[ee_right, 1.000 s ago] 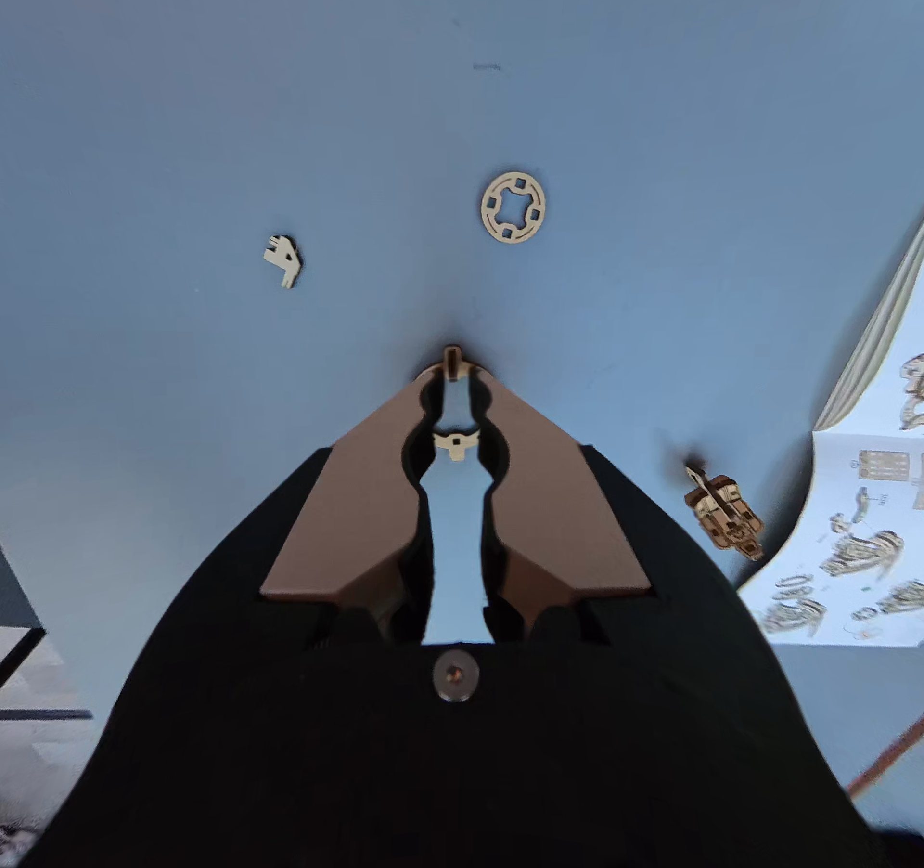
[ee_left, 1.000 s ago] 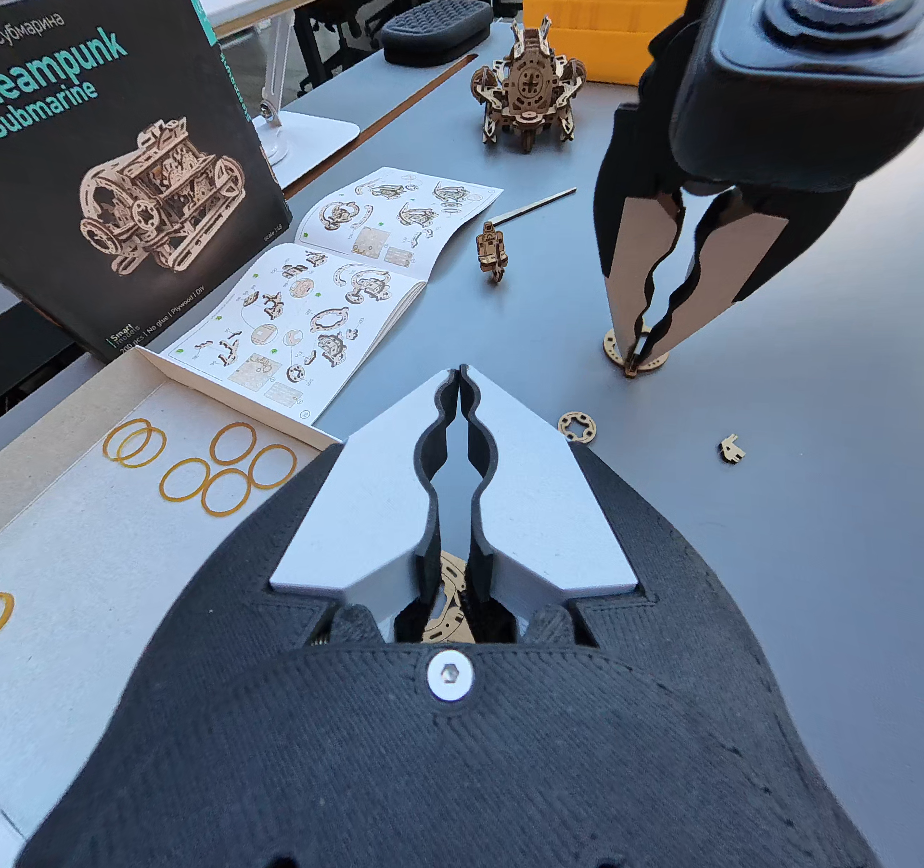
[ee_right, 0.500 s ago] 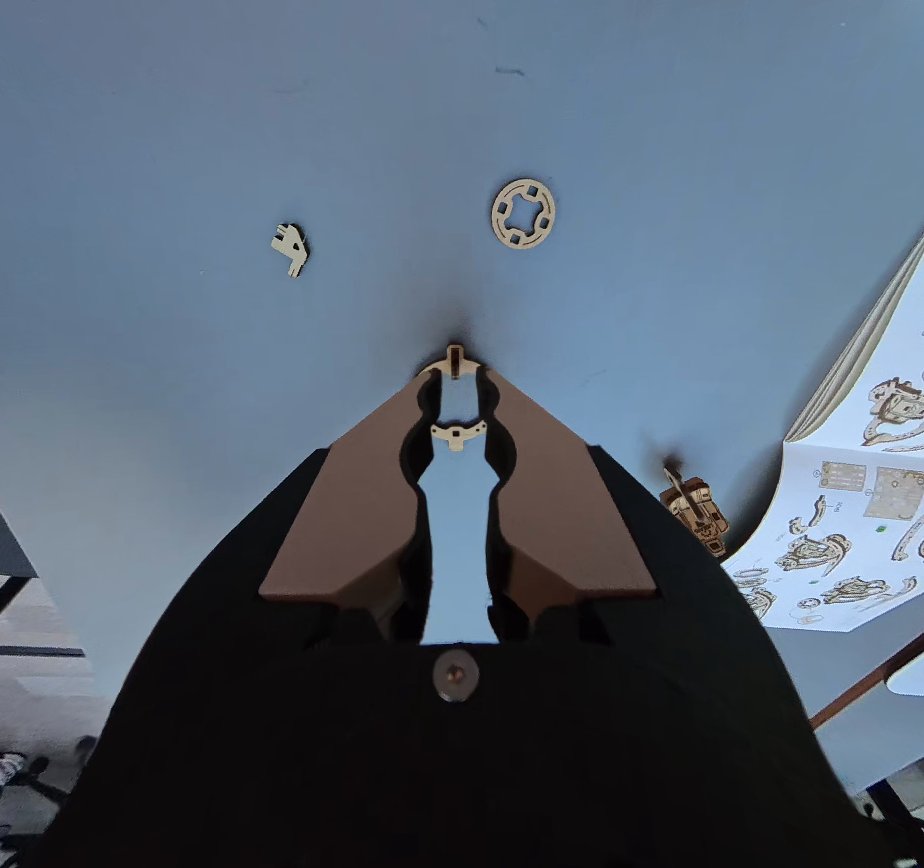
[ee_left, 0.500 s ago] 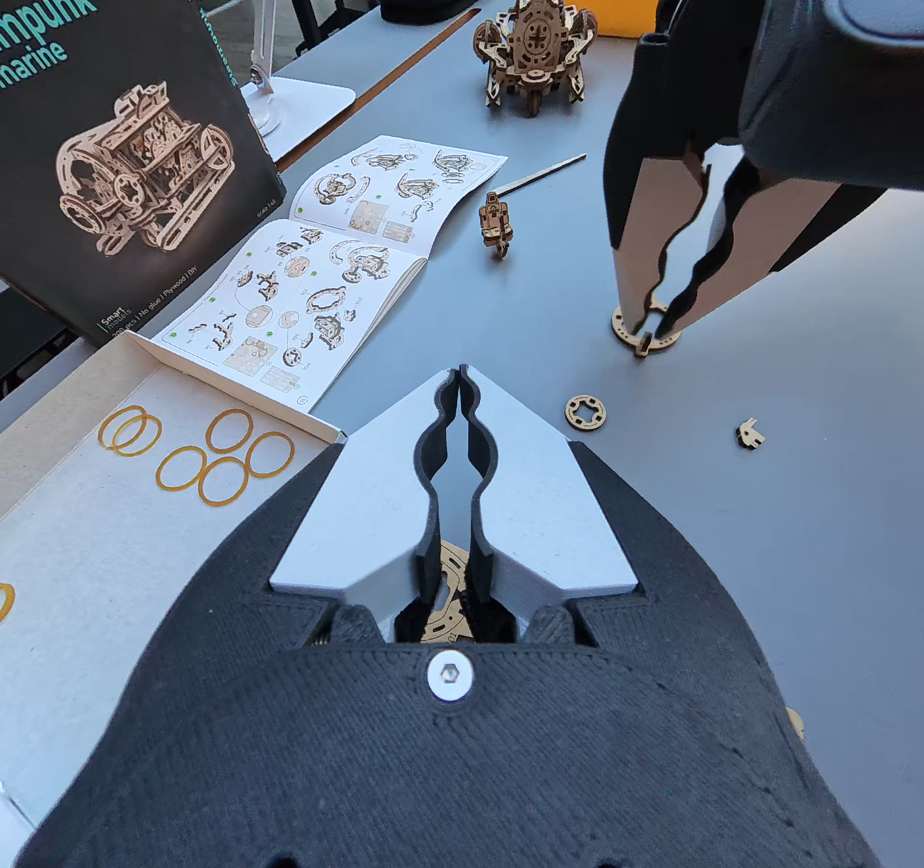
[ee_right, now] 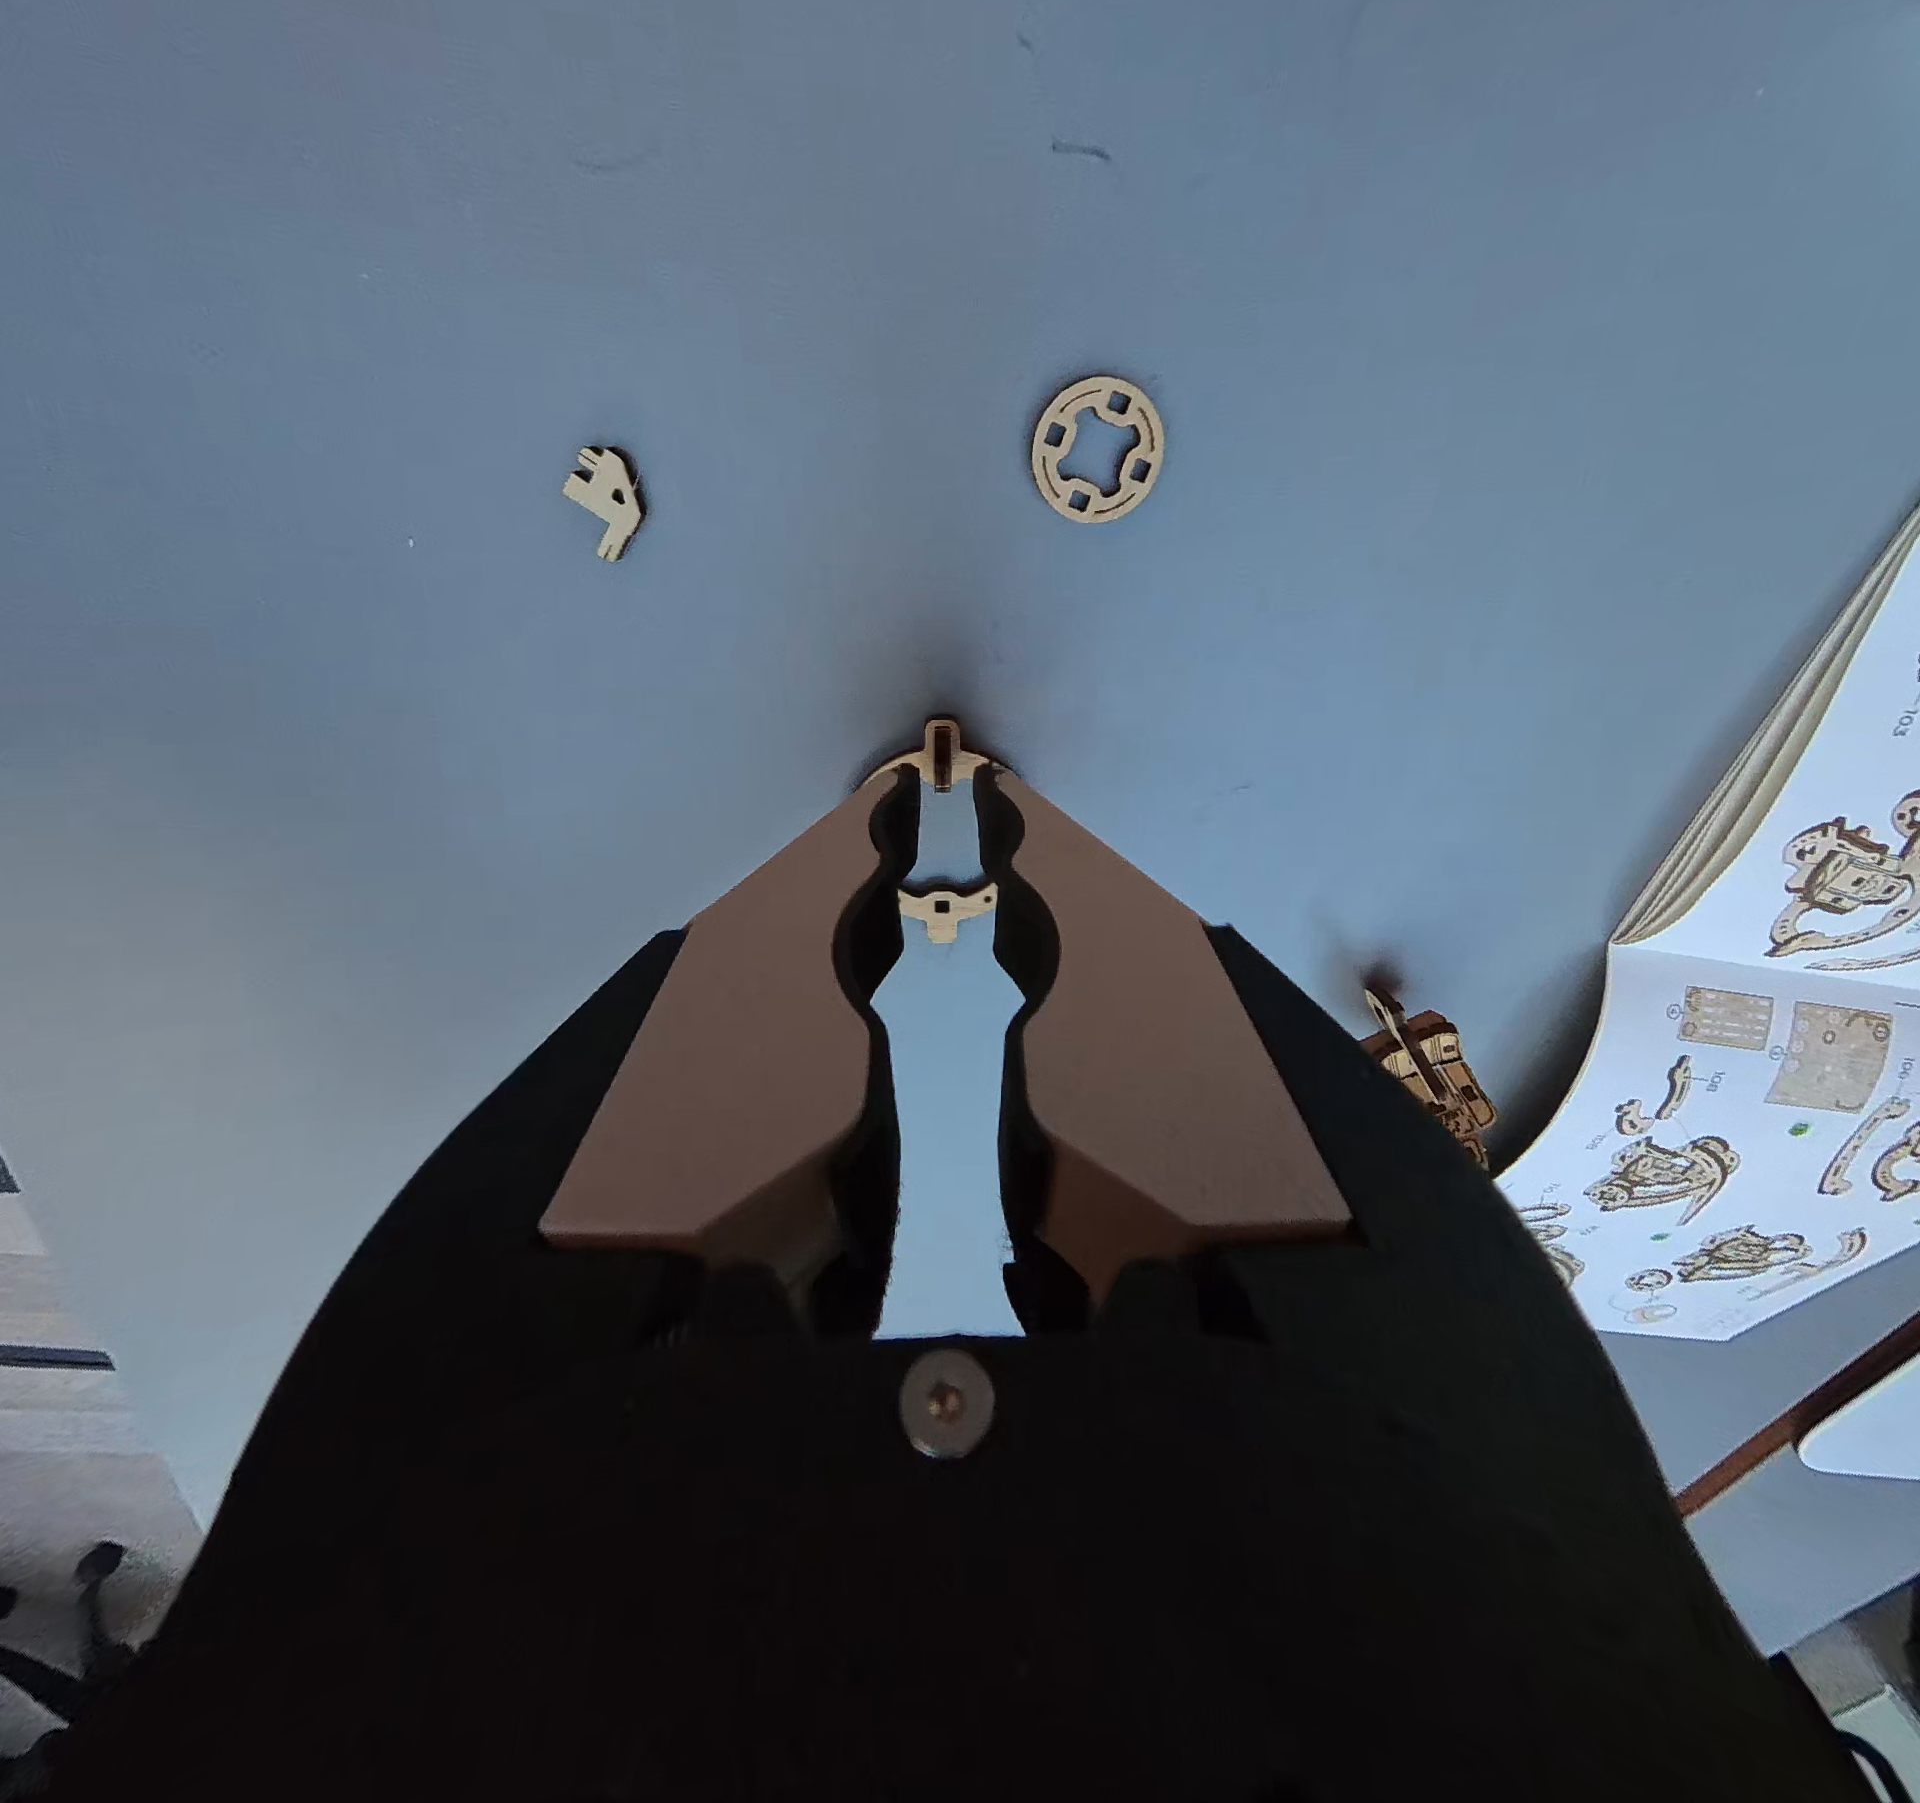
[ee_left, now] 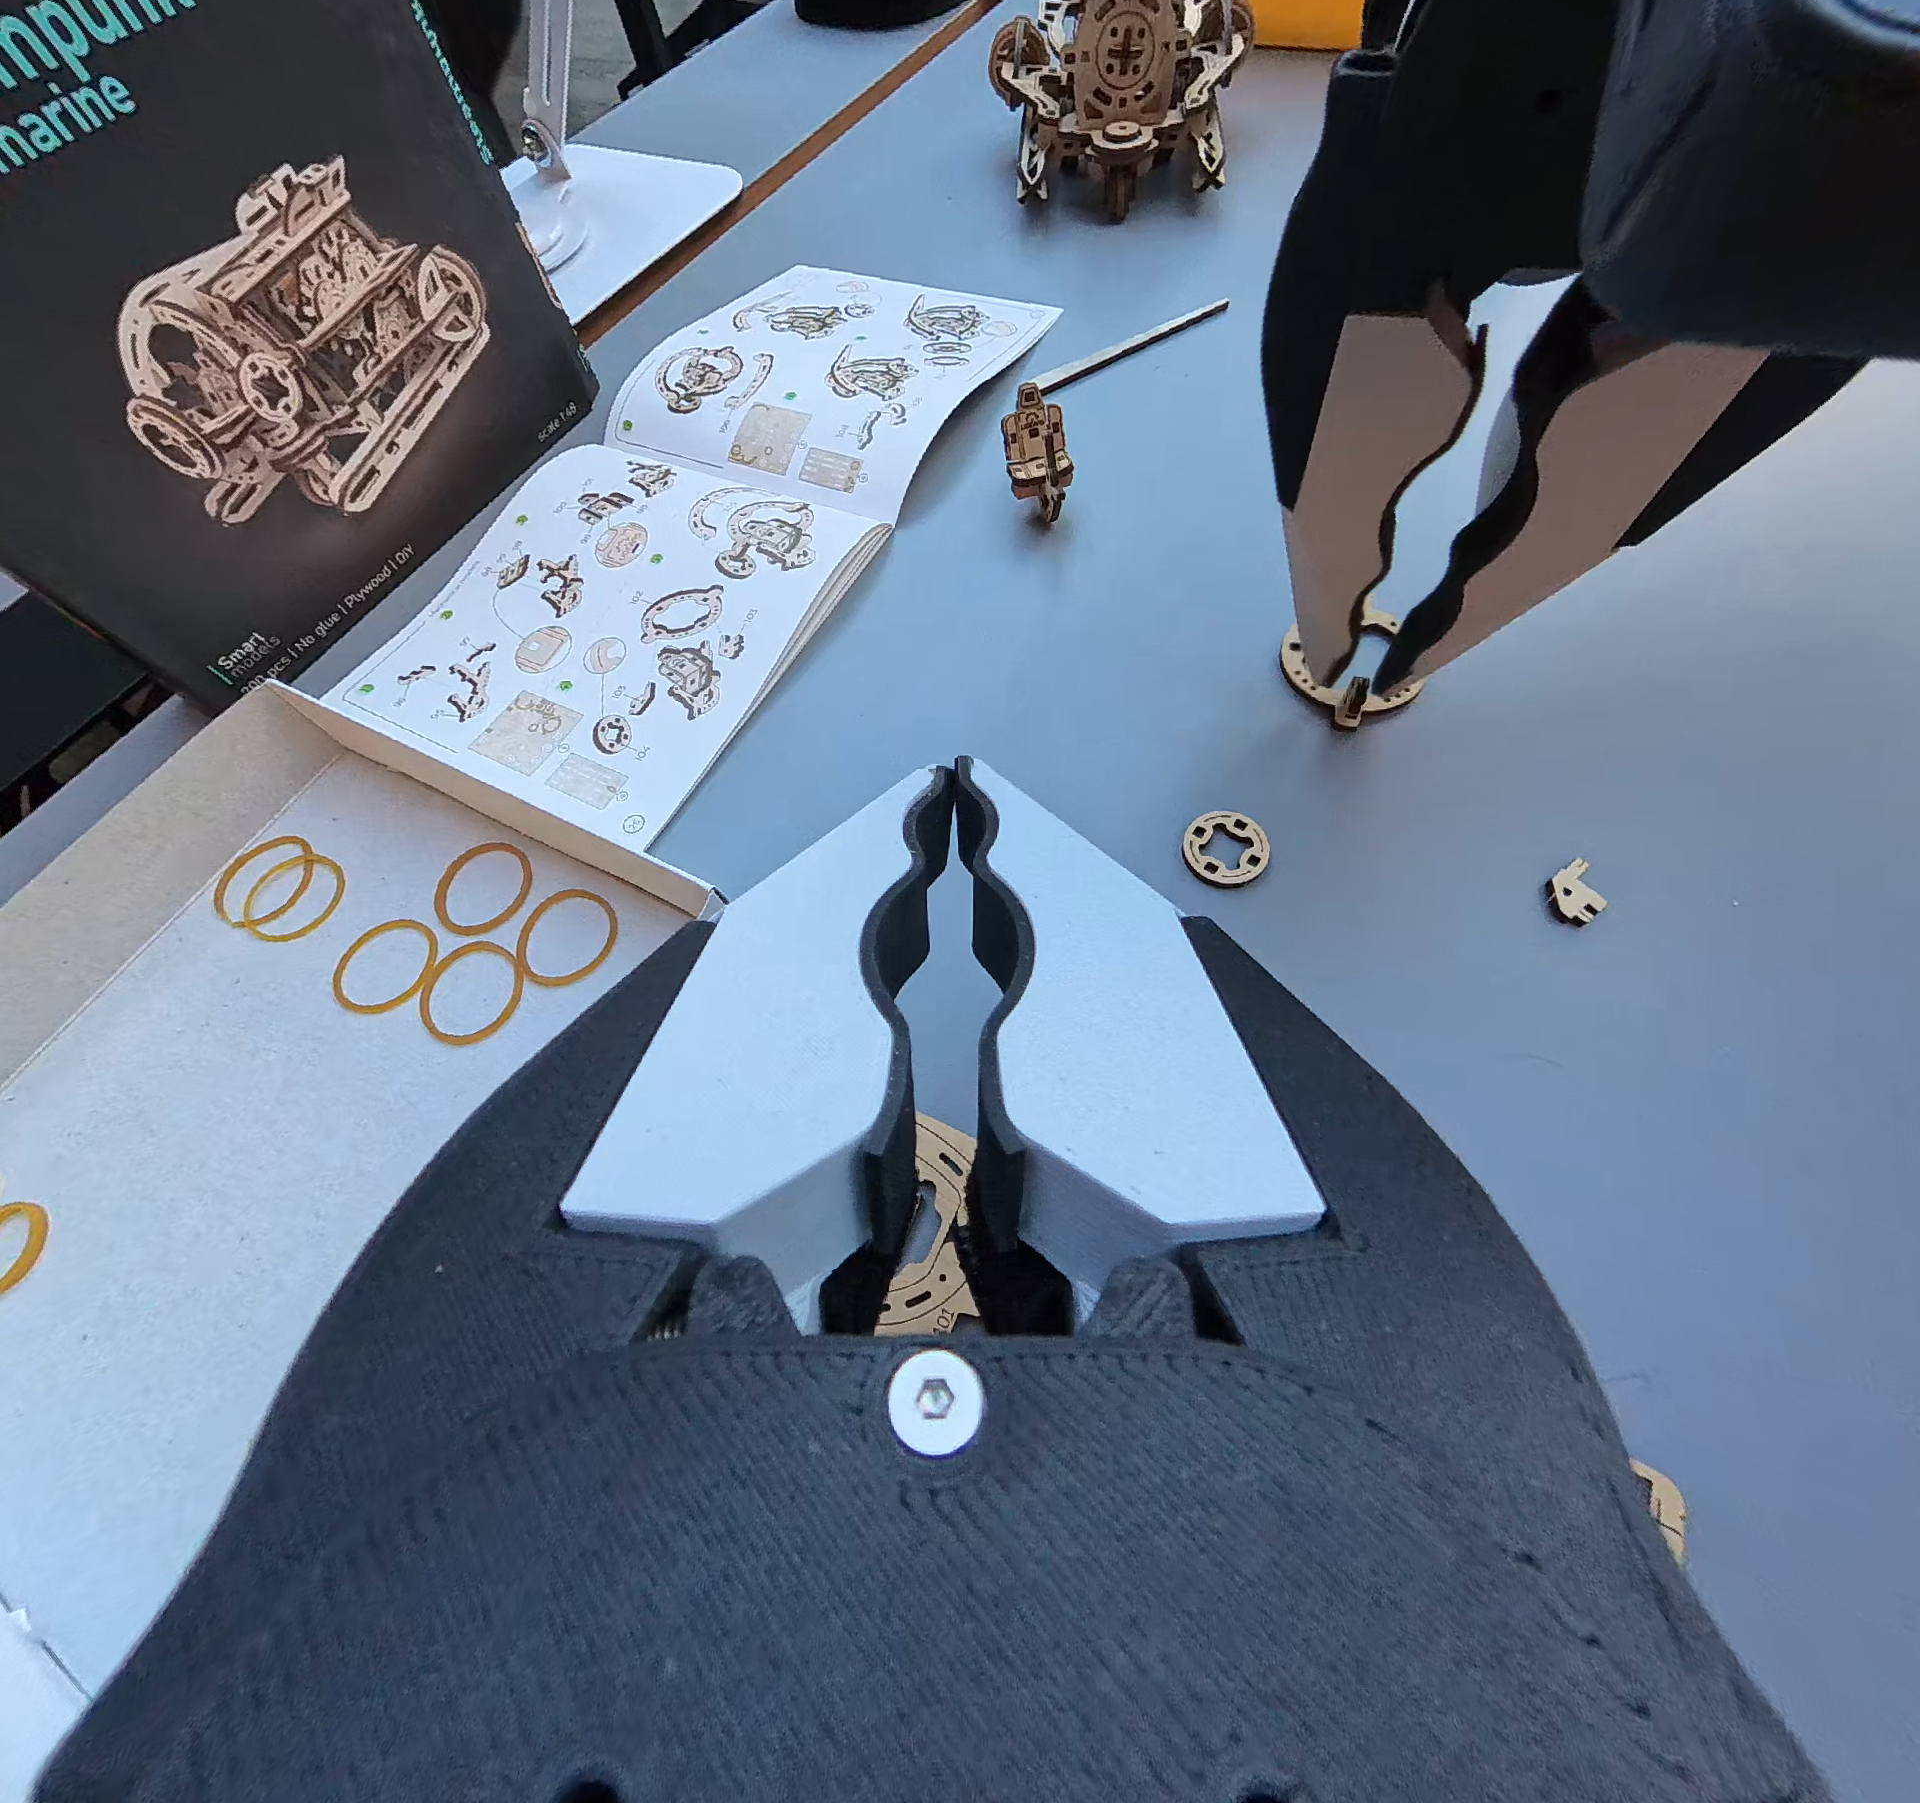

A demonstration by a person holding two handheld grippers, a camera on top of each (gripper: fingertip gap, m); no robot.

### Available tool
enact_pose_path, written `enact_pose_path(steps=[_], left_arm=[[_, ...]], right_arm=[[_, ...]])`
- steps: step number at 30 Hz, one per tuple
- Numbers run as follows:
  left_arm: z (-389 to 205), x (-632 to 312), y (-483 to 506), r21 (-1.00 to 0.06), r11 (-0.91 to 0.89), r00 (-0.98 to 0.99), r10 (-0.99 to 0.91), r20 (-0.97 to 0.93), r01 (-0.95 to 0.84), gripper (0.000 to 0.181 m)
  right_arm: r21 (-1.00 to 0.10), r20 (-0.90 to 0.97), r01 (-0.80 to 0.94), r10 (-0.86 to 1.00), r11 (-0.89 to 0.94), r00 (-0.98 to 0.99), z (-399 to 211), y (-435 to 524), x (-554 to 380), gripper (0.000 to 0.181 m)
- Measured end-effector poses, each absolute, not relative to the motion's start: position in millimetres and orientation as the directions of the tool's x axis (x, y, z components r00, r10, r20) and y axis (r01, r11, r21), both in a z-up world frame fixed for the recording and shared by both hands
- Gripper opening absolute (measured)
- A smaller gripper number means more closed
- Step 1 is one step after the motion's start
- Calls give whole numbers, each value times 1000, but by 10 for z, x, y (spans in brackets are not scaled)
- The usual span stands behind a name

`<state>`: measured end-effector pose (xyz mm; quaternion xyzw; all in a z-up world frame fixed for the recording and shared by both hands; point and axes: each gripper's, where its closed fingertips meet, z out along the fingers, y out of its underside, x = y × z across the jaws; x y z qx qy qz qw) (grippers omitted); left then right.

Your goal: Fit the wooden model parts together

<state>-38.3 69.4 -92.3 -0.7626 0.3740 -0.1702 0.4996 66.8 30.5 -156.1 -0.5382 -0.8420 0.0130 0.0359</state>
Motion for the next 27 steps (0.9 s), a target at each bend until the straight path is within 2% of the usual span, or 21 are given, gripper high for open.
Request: enact_pose_path(steps=[1, 5, 10, 16, 27], left_arm=[[-929, -384, 697, -887, -222, 663, -739, -118, -404, 0], [-973, -380, 702, -876, -227, 661, -739, -129, -425, 0], [-996, -371, 702, -870, -224, 657, -740, -142, -440, 0], [-1009, -348, 697, -866, -217, 651, -744, -152, -450, 0], [-1047, -318, 691, -857, -213, 641, -750, -165, -470, 0]], right_arm=[[-55, 45, 905, 907, 422, -420, -1561, 303, 669, 10], [-41, 57, 896, 896, 442, -440, -1569, 313, 669, 1], [-44, 71, 871, 872, 488, -485, -1569, 310, 673, 1], [-98, 54, 866, 872, 490, -487, -1569, 305, 681, 1], [-79, 115, 849, 851, 522, -512, -1572, 304, 687, 1]])
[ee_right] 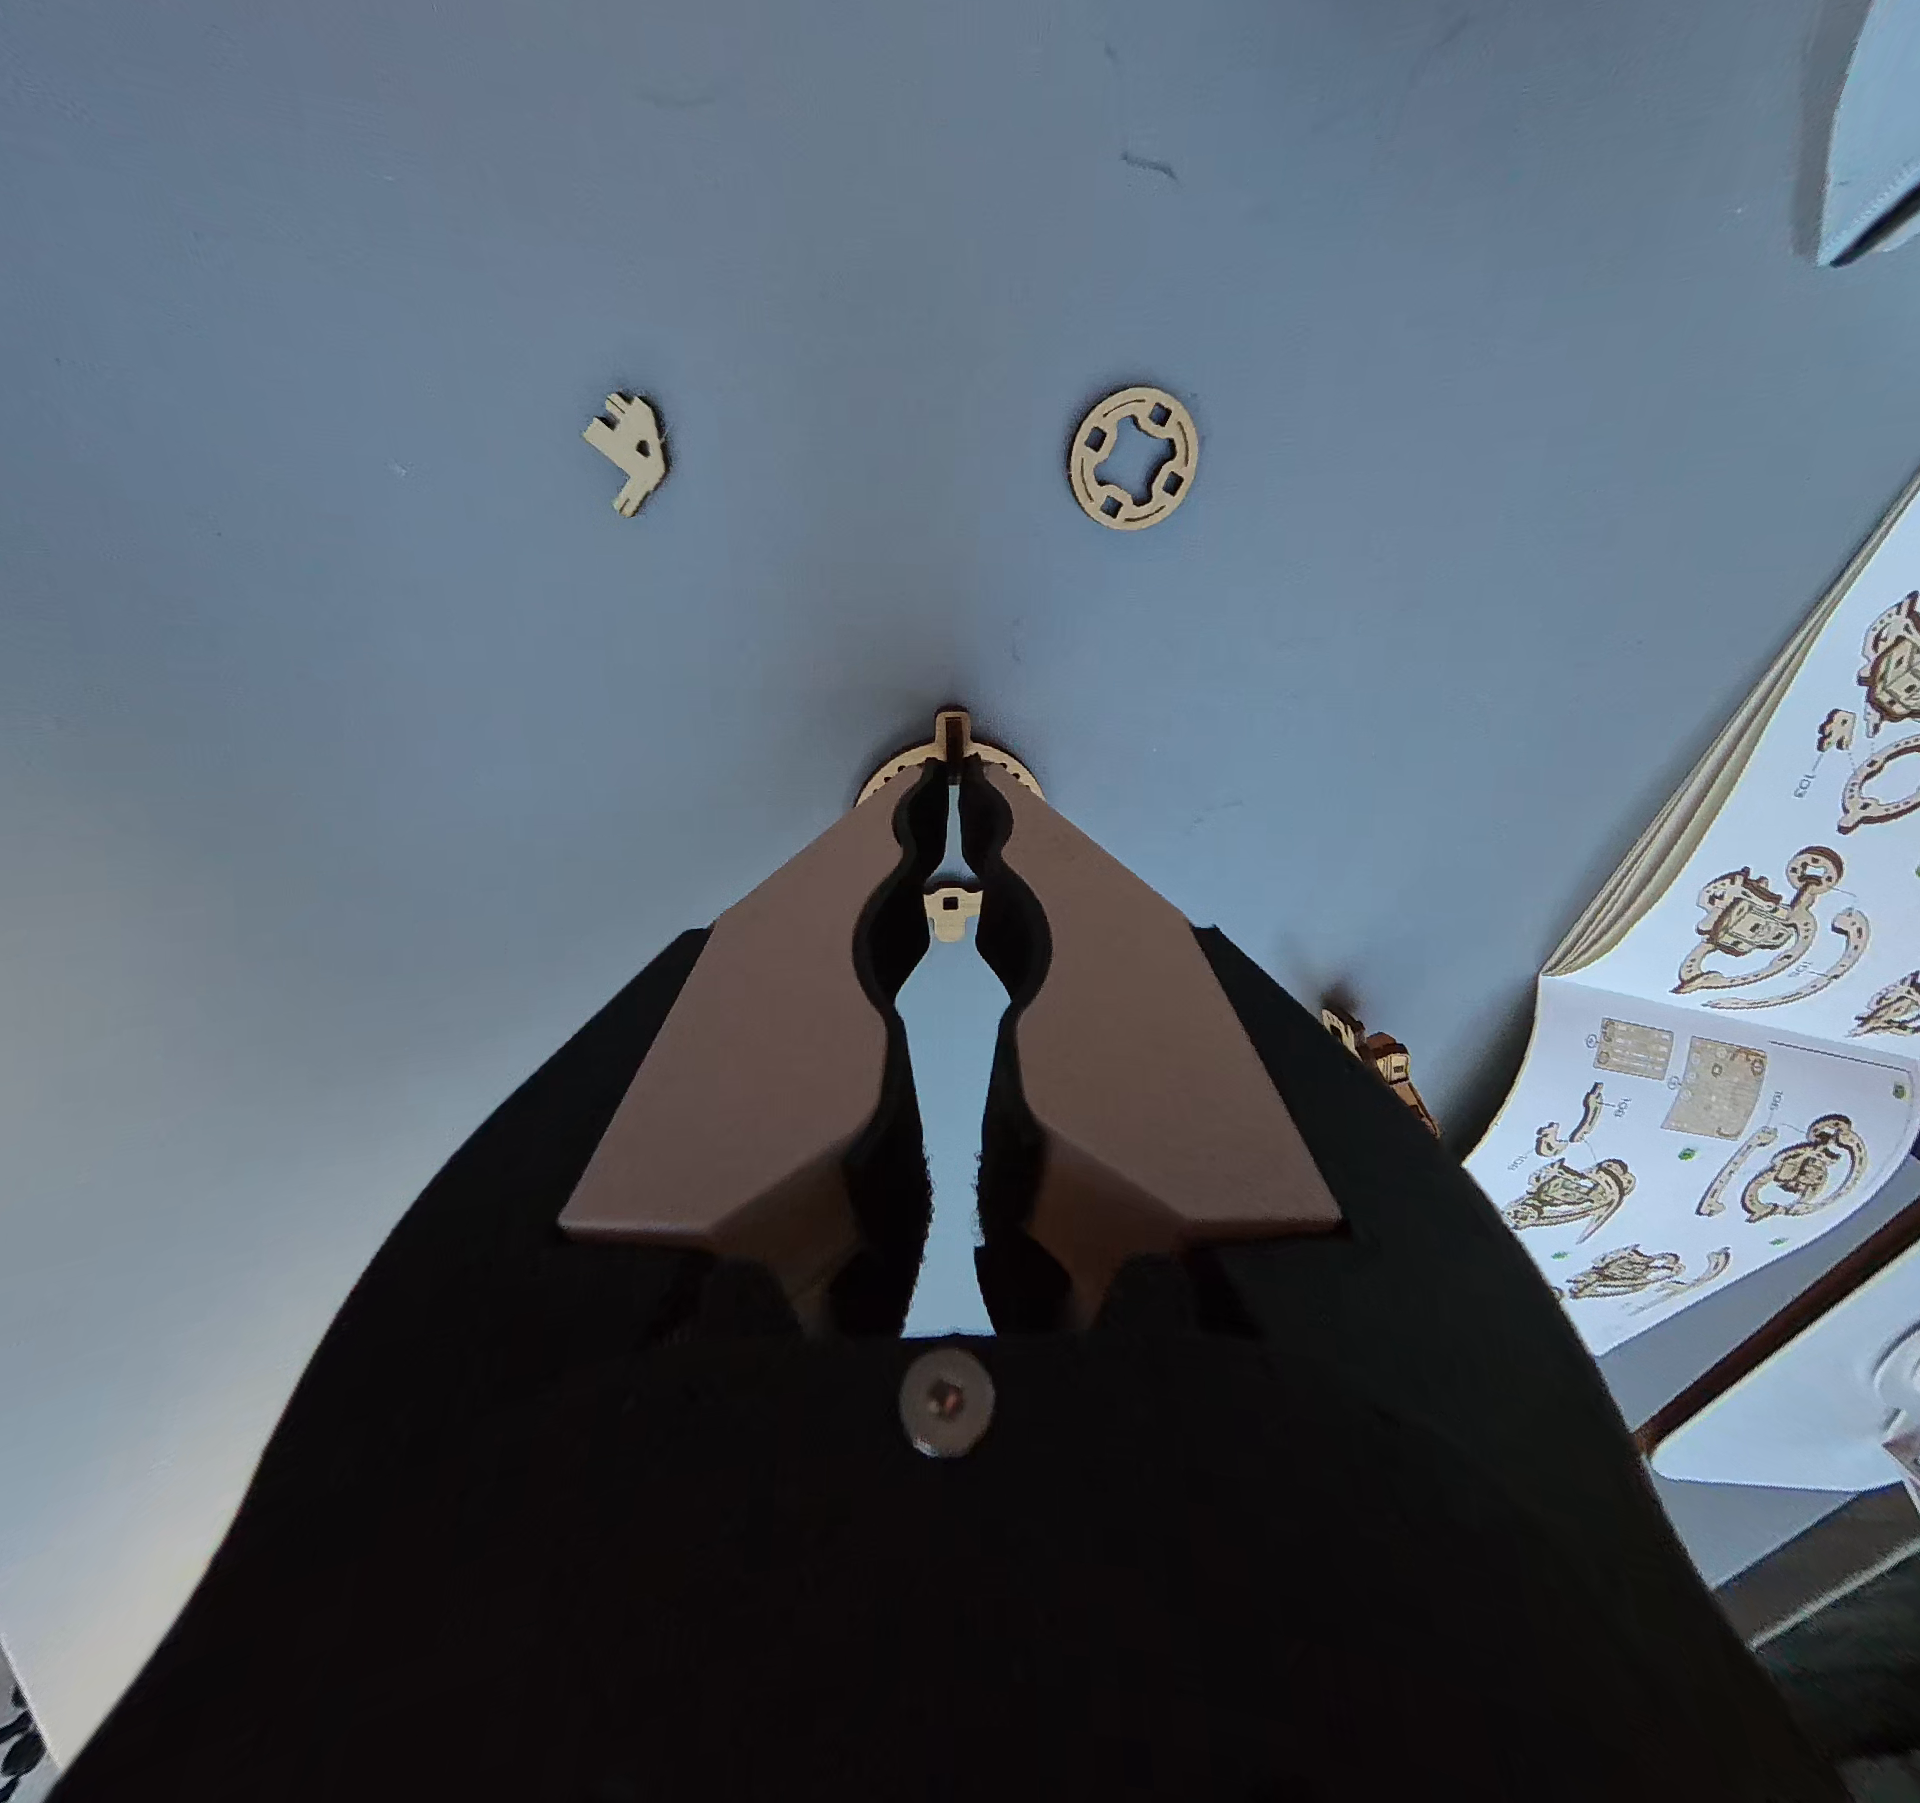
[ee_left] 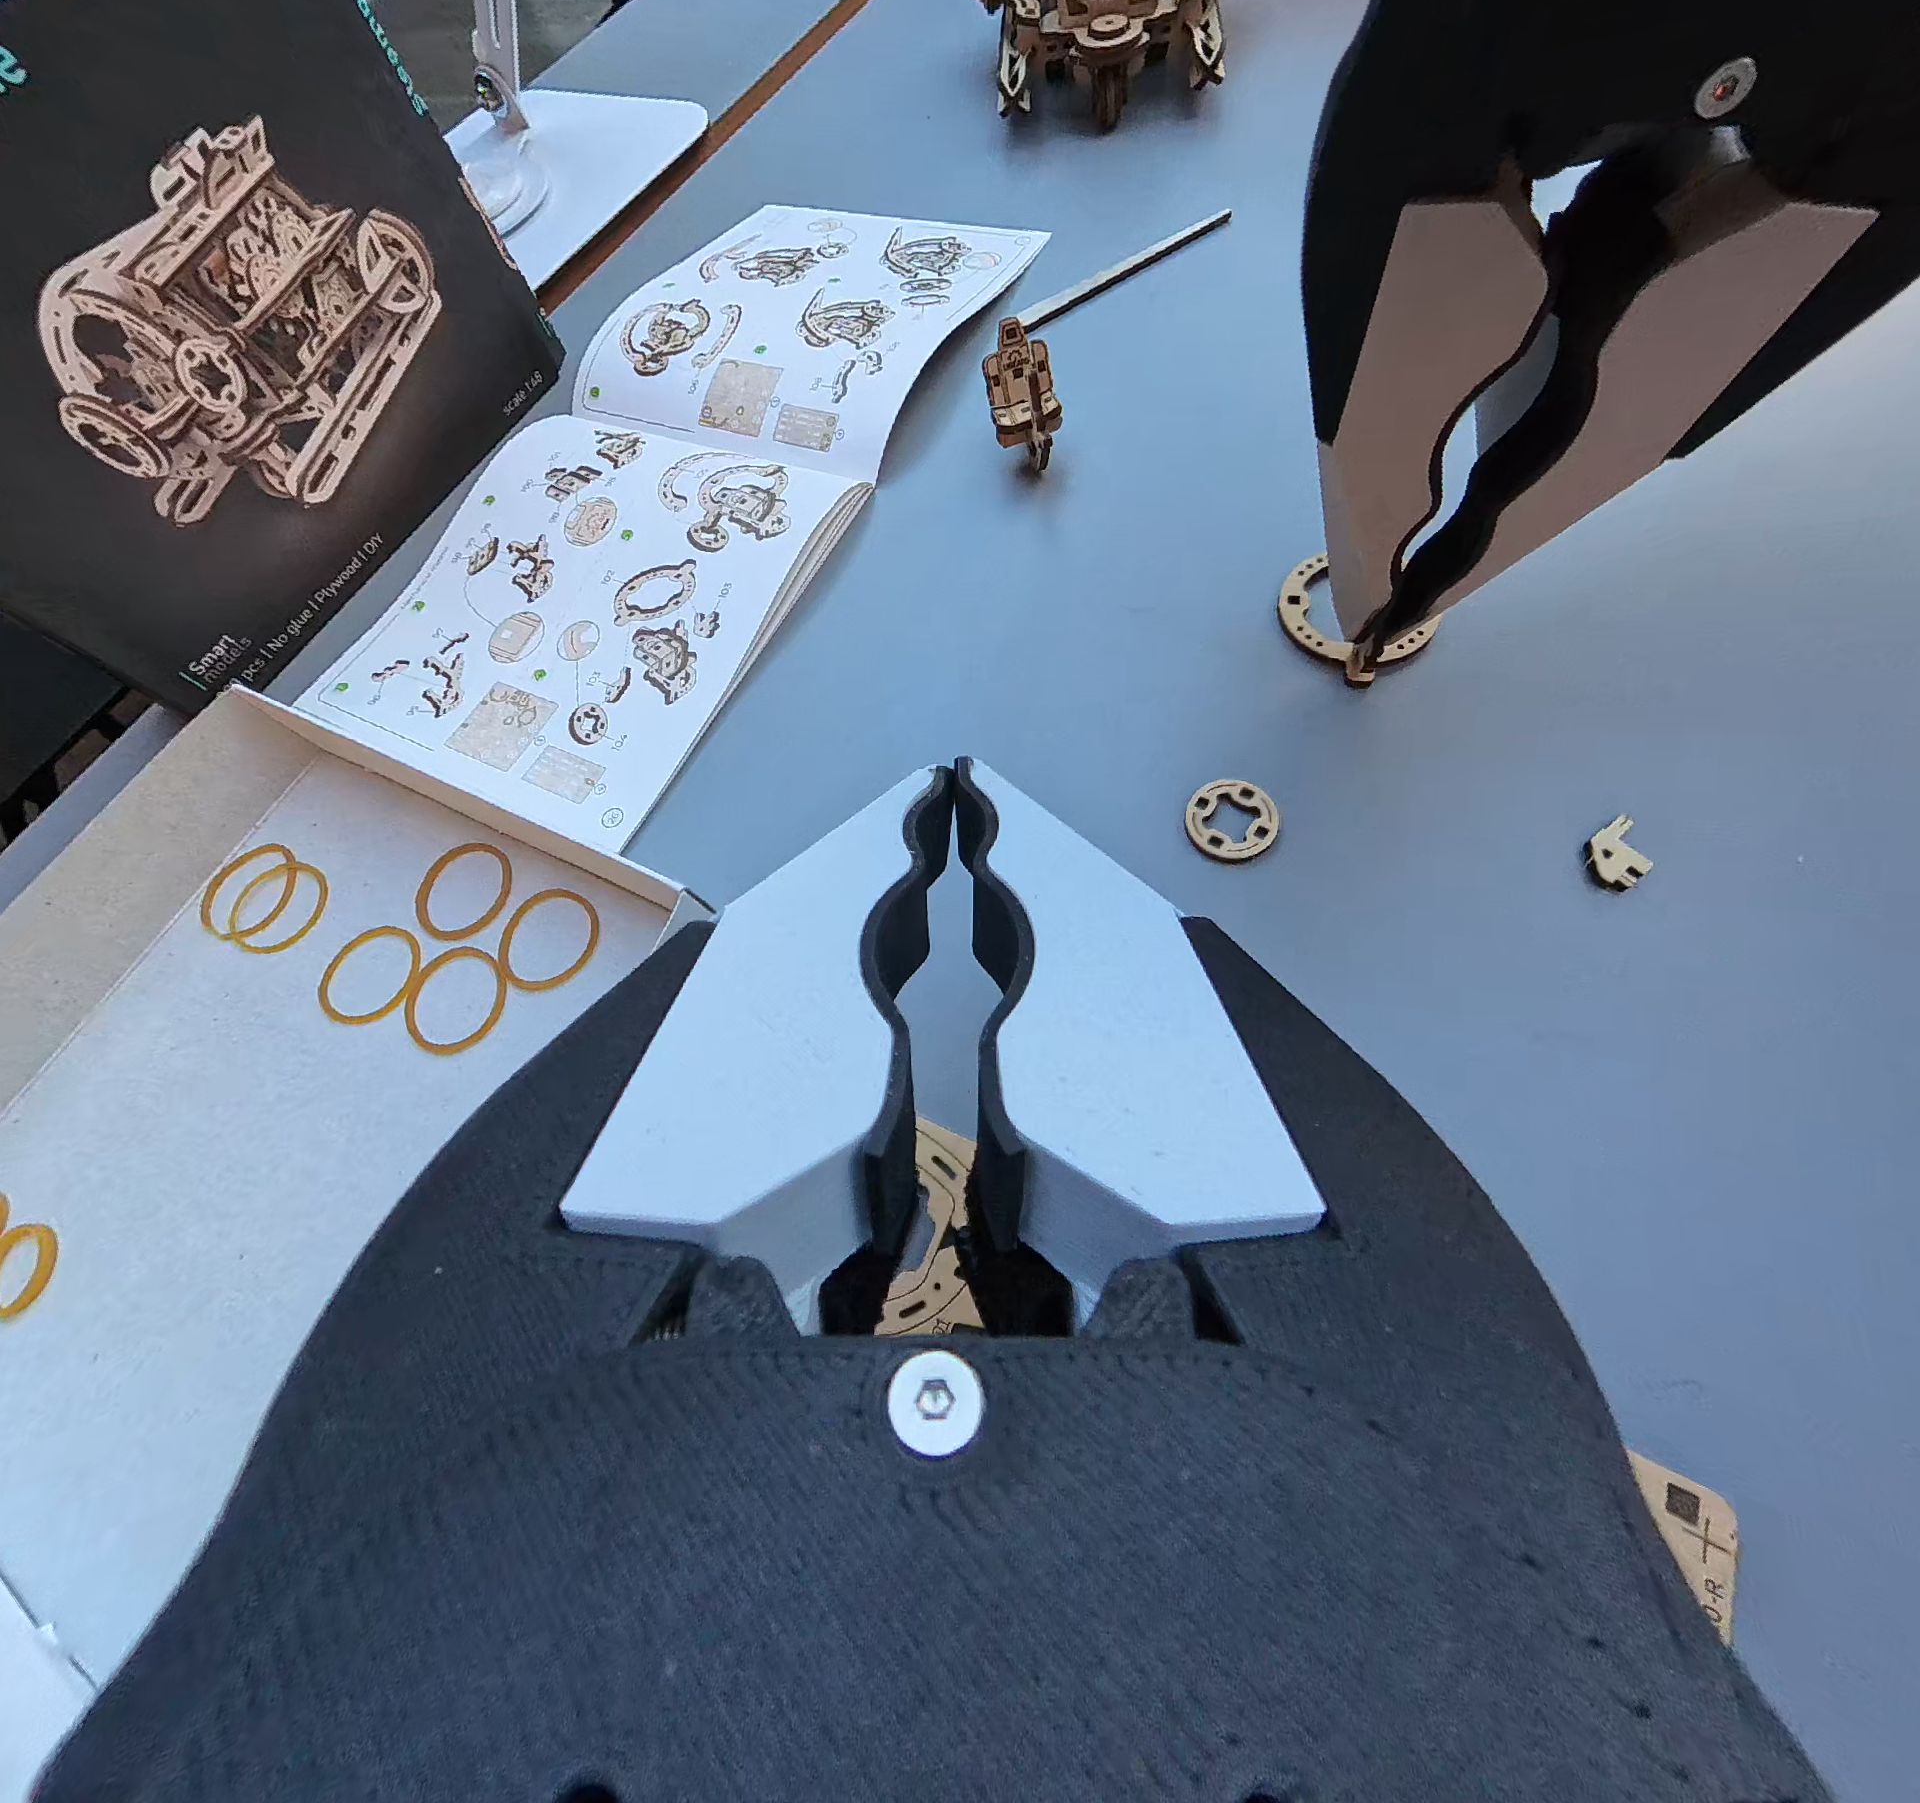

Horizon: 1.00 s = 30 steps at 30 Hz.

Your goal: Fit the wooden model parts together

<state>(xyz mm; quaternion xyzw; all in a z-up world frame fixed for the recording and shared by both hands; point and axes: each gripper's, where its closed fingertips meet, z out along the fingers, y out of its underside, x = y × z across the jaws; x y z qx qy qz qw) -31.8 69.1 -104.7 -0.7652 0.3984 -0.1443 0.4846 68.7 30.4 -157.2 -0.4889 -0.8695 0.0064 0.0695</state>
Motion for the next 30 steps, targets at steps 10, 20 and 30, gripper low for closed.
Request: enact_pose_path(steps=[10, 20, 30], left_arm=[[-1072, -302, 686, -849, -212, 635, -752, -174, -484, 0], [-1113, -301, 686, -838, -217, 632, -753, -182, -500, 0], [-1114, -288, 678, -829, -207, 626, -753, -204, -519, 0]], right_arm=[[-100, 91, 856, 861, 507, -500, -1577, 301, 686, 1], [-75, 154, 845, 843, 530, -516, -1580, 296, 688, 1], [-73, 18, 869, 872, 489, -490, -1586, 293, 684, 1]])
